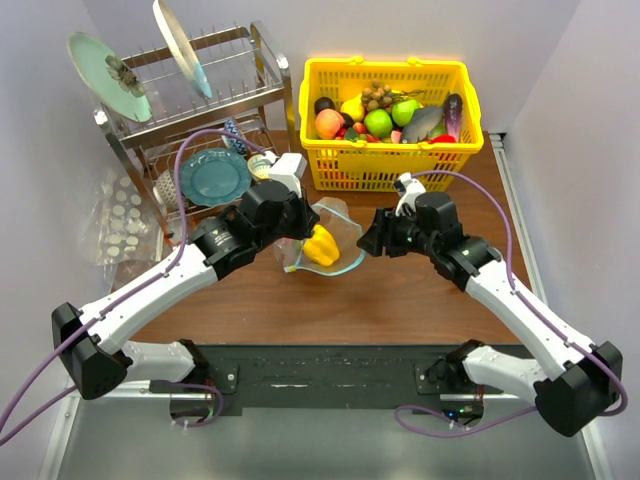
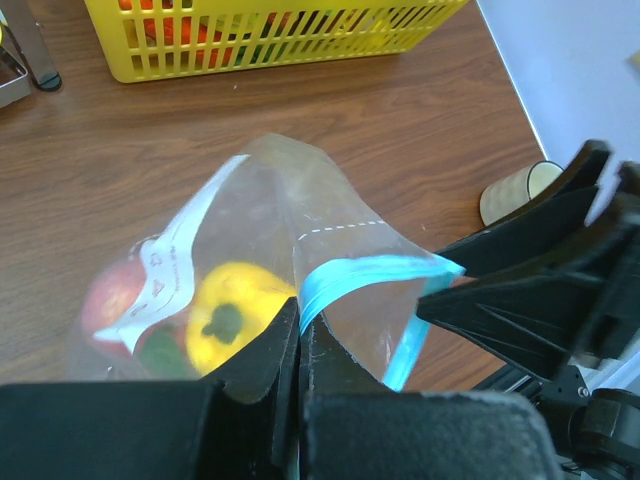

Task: Place the food in the zip-top bag and seal the zipper
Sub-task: Place the fake vegetable in the zipper food storage bag, then adjust the zipper food storage bag at the center of the board.

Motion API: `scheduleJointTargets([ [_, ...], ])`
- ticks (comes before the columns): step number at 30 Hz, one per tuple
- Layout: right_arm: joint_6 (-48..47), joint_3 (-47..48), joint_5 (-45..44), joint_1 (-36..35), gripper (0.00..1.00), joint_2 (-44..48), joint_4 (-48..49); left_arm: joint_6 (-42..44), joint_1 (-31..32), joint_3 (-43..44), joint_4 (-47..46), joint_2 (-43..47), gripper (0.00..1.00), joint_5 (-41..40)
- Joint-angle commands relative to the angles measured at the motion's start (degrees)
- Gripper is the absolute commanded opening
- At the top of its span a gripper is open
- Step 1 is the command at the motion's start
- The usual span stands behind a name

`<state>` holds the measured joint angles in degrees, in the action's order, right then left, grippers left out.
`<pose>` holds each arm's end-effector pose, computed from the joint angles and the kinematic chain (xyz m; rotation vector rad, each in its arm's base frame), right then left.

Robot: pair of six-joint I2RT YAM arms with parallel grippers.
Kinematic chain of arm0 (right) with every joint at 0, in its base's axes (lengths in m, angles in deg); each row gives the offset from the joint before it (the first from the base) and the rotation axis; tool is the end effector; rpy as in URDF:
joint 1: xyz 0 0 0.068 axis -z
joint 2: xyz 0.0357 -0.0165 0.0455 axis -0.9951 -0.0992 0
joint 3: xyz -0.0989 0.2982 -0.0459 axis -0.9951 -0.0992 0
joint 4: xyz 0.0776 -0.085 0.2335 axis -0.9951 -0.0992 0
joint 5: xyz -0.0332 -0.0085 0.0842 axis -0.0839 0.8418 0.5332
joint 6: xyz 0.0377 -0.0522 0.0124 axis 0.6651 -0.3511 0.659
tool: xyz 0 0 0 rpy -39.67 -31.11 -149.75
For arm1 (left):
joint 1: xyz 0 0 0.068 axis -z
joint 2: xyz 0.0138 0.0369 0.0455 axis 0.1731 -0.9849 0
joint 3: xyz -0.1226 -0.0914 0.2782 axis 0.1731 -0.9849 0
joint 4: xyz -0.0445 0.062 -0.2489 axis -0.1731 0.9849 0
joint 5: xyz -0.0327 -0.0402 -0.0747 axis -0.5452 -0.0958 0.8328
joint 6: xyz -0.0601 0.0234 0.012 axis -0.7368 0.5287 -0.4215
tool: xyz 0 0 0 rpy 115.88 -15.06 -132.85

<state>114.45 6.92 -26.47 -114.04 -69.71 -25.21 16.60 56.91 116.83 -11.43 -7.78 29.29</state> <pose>0.1925 0.1226 0.3472 -0.2088 2.1803 0.7958 0.1988 -0.1981 0.4032 0.1187 2.0804 -0.6855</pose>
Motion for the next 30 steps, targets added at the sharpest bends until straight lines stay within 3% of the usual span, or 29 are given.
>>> scheduleJointTargets([
  [1,0.45,-2.30,-3.13,-0.23,0.54,-2.35,1.91,-0.50,-0.18,2.00,-2.46,2.11,0.00,-0.22],
  [5,1.33,-2.48,-0.15,-0.32,0.43,-4.99,3.85,-0.41,-0.18,2.09,-2.19,2.29,0.00,-0.57],
  [6,1.33,-2.04,0.73,-0.24,0.33,-5.34,3.76,-0.41,-0.09,2.00,-2.11,2.29,0.00,-0.75],
  [8,1.25,-1.51,0.91,-0.32,0.21,-5.78,3.41,-0.41,-0.09,1.74,-2.11,2.29,0.00,-1.10],
  [9,1.25,-0.64,0.30,-0.24,0.00,-5.70,2.37,-0.41,-0.09,1.57,-2.19,2.29,0.00,-1.19],
  [13,-0.85,10.15,-1.89,-0.23,0.00,-6.48,-6.58,-0.49,-0.09,-0.36,-3.60,1.59,0.00,-1.28],
  [15,-2.96,21.57,-2.86,-0.23,0.00,-7.63,-13.42,-0.93,-0.09,-1.77,-4.74,0.71,0.00,-0.23],
  [17,-3.76,30.78,-3.22,-0.24,0.00,-7.81,-16.18,-1.72,-0.18,-4.04,-6.05,-0.78,0.00,1.53],
  [19,-3.07,33.72,-3.30,-0.24,0.00,-6.93,-15.84,-2.52,-0.18,-5.46,-8.17,-2.62,0.00,4.59],
  [22,-2.80,31.11,-5.23,-0.32,0.00,-5.26,-12.51,-2.08,-0.18,-3.89,-6.16,-4.48,0.00,5.14],
  [26,-4.38,22.69,-8.32,-0.23,0.00,-7.97,-13.29,1.34,-0.09,2.34,-1.14,-2.03,0.00,-1.53],
  [30,-3.85,19.32,-4.30,-0.32,0.00,-11.14,-11.97,3.28,-0.18,3.41,0.26,2.28,0.00,-5.67],
])
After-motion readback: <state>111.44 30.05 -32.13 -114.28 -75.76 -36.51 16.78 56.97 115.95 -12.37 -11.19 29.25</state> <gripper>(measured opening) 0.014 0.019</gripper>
